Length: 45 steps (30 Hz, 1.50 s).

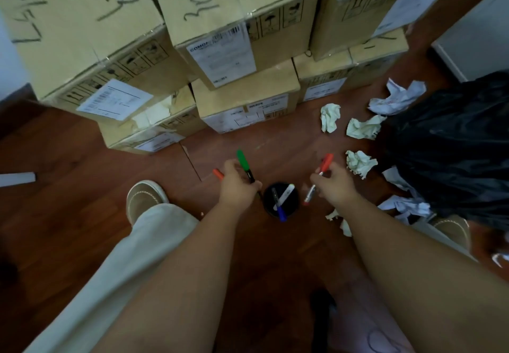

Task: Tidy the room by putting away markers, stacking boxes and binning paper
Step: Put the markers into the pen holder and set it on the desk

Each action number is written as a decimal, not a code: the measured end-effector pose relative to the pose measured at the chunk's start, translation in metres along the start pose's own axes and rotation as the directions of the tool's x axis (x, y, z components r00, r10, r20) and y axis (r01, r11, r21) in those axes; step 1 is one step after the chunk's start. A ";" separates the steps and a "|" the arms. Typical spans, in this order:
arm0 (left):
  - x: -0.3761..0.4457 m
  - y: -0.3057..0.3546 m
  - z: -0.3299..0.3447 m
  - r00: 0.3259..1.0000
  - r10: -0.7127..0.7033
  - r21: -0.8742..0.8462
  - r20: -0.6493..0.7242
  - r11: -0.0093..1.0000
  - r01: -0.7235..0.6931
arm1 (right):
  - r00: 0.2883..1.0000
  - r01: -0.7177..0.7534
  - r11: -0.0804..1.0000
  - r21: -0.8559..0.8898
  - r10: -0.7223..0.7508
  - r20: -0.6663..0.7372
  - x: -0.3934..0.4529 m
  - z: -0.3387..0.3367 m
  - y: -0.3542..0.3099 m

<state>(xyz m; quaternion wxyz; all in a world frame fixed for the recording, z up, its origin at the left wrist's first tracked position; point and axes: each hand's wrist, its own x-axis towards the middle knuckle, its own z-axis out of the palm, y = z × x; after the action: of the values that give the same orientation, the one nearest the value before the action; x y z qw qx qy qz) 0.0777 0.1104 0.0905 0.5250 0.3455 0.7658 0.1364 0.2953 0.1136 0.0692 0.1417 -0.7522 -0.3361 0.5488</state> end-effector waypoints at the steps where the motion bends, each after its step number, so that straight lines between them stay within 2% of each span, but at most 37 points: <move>1: -0.006 0.000 0.004 0.999 0.007 -0.055 0.053 0.998 -0.004 | 0.998 -0.030 0.998 0.055 0.028 0.049 -0.007 0.003 -0.002; 3: -0.017 0.000 0.013 0.992 0.035 -0.065 0.118 0.998 -0.027 | 0.994 -0.009 0.999 0.043 0.004 0.106 -0.018 0.011 0.000; 7: -0.026 -0.002 0.028 0.995 0.030 0.017 0.090 0.999 -0.032 | 0.992 0.110 0.977 -0.181 -0.095 0.088 -0.028 0.032 0.010; 10: -0.023 -0.003 0.028 0.997 0.022 -0.025 0.076 0.999 -0.020 | 0.989 0.146 0.973 -0.181 -0.137 0.063 -0.031 0.036 0.016; 12: -0.017 -0.007 0.023 0.999 0.003 -0.102 0.035 0.995 0.000 | 0.991 0.122 0.986 -0.116 -0.127 -0.034 -0.025 0.034 0.019; 14: -0.005 -0.016 0.016 0.996 -0.076 -0.174 -0.035 0.982 0.069 | 0.982 0.094 0.993 -0.078 -0.105 -0.157 -0.015 0.030 0.024; 18: 0.030 -0.045 0.007 0.959 -0.245 -0.134 -0.139 0.965 0.227 | 0.962 0.008 0.966 -0.259 -0.078 -0.263 0.022 0.011 0.036; 21: 0.053 -0.067 0.013 0.933 -0.355 -0.003 -0.057 0.935 0.355 | 0.974 -0.028 0.942 -0.335 -0.050 -0.221 0.050 -0.001 0.050; 25: 0.063 -0.067 0.022 0.914 -0.399 0.232 0.082 0.899 0.371 | 0.997 -0.037 0.832 -0.554 -0.010 -0.080 0.069 0.002 0.057; 28: 0.063 -0.064 0.033 0.886 -0.446 0.205 0.128 0.886 0.416 | 0.999 -0.032 0.753 -0.657 0.015 -0.031 0.068 0.016 0.059; 30: 0.060 -0.065 0.035 0.885 -0.461 0.154 0.063 0.881 0.448 | 1.000 -0.003 0.735 -0.678 0.006 0.001 0.062 0.025 0.057; 31: 0.058 -0.065 0.032 0.894 -0.448 0.135 0.017 0.887 0.442 | 1.000 0.023 0.762 -0.648 -0.020 0.012 0.060 0.029 0.056; 33: 0.061 -0.067 0.025 0.934 -0.328 0.080 -0.142 0.937 0.341 | 0.991 0.103 0.856 -0.507 -0.134 -0.026 0.056 0.034 0.049; 35: 0.062 -0.071 0.016 0.927 -0.197 -0.003 -0.319 0.978 0.207 | 0.971 0.132 0.926 -0.353 -0.192 -0.142 0.053 0.031 0.036; 36: 0.058 -0.071 0.011 0.929 -0.150 -0.033 -0.339 0.988 0.148 | 0.960 0.134 0.944 -0.302 -0.200 -0.199 0.050 0.027 0.028; 40: 0.030 -0.054 -0.004 0.950 -0.030 -0.143 -0.310 0.990 -0.015 | 0.910 0.150 0.982 -0.113 -0.182 -0.372 0.047 0.018 0.008; 42: 0.013 -0.042 -0.006 0.954 0.021 -0.137 -0.299 0.988 -0.065 | 0.898 0.146 0.989 -0.032 -0.146 -0.416 0.036 0.011 -0.012; 45: -0.012 -0.030 0.000 0.972 0.060 -0.222 -0.227 0.969 -0.112 | 0.895 0.163 0.977 0.139 -0.087 -0.437 0.020 0.004 -0.035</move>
<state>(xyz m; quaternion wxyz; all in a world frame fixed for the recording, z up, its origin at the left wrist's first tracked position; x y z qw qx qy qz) 0.0691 0.0806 0.0821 0.4681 0.2973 0.7816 0.2855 0.2829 0.1523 0.0737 0.3114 -0.8161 -0.2958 0.3867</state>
